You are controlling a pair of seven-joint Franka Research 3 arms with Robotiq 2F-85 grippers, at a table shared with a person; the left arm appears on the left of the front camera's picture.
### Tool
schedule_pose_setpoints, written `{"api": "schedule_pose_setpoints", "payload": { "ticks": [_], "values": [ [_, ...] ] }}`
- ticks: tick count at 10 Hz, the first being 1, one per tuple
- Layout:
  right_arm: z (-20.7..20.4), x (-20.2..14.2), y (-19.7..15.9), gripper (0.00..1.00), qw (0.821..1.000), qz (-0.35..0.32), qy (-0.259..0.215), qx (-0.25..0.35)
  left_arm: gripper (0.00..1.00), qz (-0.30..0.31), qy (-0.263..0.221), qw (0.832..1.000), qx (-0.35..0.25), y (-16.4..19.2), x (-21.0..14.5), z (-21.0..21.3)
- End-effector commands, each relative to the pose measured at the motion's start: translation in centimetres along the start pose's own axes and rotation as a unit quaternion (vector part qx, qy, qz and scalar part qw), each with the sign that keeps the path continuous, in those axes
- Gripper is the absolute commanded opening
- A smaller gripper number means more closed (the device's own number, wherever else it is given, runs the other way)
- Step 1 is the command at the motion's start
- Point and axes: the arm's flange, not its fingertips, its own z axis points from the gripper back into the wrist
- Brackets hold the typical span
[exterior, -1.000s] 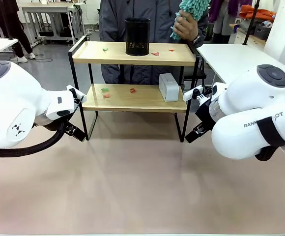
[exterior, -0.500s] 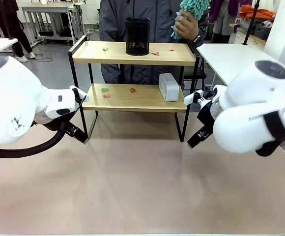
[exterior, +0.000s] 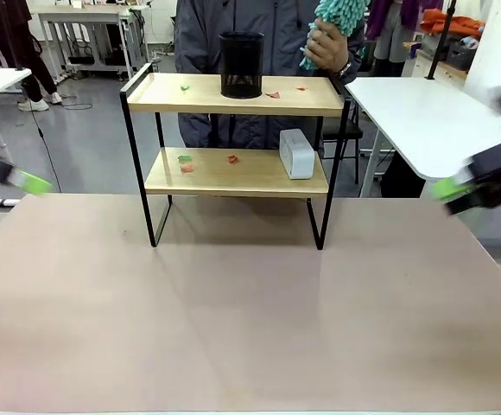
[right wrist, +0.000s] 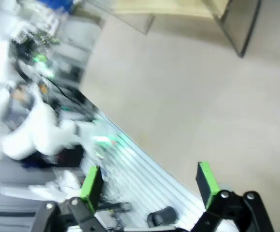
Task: Clean the shelf.
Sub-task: Pick up the Duster from the human.
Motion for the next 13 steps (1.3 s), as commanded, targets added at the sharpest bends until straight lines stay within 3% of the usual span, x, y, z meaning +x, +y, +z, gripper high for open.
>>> {"api": "schedule_pose_setpoints", "payload": {
  "ticks": [1, 2, 3, 4, 5, 6, 13],
  "values": [
    [5.3, -4.8, -9.3, 1.0, 0.975, -0.121, -0.156, 0.106, 1.0, 0.143, -0.147, 0.979, -0.005, 7.4, -3.5, 4.4],
    [7.6, -7.4, -14.4, 1.0, 0.948, -0.183, -0.218, 0.142, 1.0, 0.234, -0.225, 0.946, -0.025, 11.3, -6.7, 6.4],
    [8.2, -9.6, -18.0, 1.0, 0.921, -0.225, -0.269, 0.172, 1.0, 0.292, -0.26, 0.919, -0.046, 14.0, -9.1, 6.6],
    [7.9, -11.2, -20.2, 1.0, 0.903, -0.253, -0.3, 0.174, 1.0, 0.34, -0.269, 0.9, -0.049, 15.7, -10.6, 5.9],
    [6.6, -11.7, -20.6, 1.0, 0.901, -0.28, -0.311, 0.112, 1.0, 0.4, -0.233, 0.886, -0.03, 16.7, -10.5, 4.3],
    [11.7, -12.4, -18.4, 1.0, 0.934, -0.239, -0.235, 0.123, 1.0, 0.294, -0.205, 0.934, -0.015, 13.8, -12.5, 8.6],
    [11.7, -12.4, -18.4, 1.0, 0.934, -0.239, -0.235, 0.123, 1.0, 0.294, -0.205, 0.934, -0.015, 13.8, -12.5, 8.6]
  ]
}}
